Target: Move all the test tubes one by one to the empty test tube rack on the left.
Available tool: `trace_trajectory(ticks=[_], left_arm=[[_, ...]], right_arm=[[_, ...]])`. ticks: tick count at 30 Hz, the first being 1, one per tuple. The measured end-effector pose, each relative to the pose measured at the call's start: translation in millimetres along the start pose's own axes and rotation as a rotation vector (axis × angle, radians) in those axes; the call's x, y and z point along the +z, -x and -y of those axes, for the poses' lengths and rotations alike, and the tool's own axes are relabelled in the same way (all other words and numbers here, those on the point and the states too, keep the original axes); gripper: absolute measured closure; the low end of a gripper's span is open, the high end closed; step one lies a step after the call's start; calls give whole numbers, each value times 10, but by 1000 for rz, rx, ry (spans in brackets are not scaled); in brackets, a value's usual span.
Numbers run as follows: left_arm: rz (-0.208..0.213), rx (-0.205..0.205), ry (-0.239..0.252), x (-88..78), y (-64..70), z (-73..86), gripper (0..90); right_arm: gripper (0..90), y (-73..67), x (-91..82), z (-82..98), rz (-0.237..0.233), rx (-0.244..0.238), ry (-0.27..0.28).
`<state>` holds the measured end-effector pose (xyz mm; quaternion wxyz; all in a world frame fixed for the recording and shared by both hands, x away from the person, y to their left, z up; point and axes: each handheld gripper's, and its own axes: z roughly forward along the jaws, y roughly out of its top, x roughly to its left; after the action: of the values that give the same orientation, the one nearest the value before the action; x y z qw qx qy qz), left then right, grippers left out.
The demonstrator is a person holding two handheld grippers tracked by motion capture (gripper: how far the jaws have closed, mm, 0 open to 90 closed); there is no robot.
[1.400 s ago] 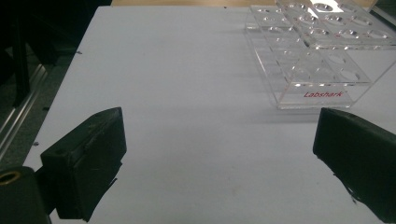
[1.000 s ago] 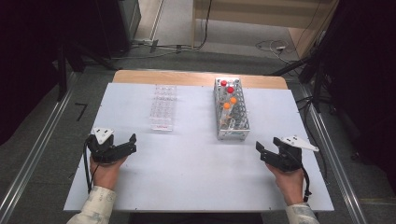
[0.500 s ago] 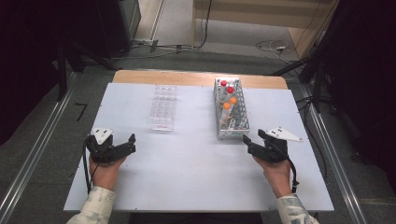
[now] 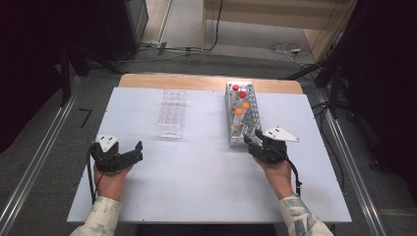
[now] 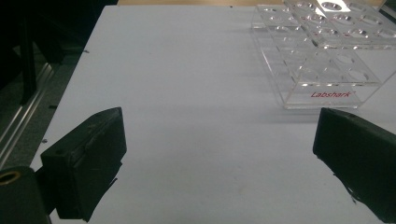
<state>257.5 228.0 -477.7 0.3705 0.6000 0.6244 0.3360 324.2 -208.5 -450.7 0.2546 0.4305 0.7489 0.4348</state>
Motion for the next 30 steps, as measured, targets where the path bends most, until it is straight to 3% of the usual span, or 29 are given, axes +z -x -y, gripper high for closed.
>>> trace_trajectory(ticks=[17, 30], left_arm=[[-4, 2, -5, 2, -1, 3, 35], [-2, 2, -8, 5, -2, 5, 36]], right_arm=[[631, -64, 189, -42, 5, -31, 2], [703, -82, 221, -41, 12, -40, 8]])
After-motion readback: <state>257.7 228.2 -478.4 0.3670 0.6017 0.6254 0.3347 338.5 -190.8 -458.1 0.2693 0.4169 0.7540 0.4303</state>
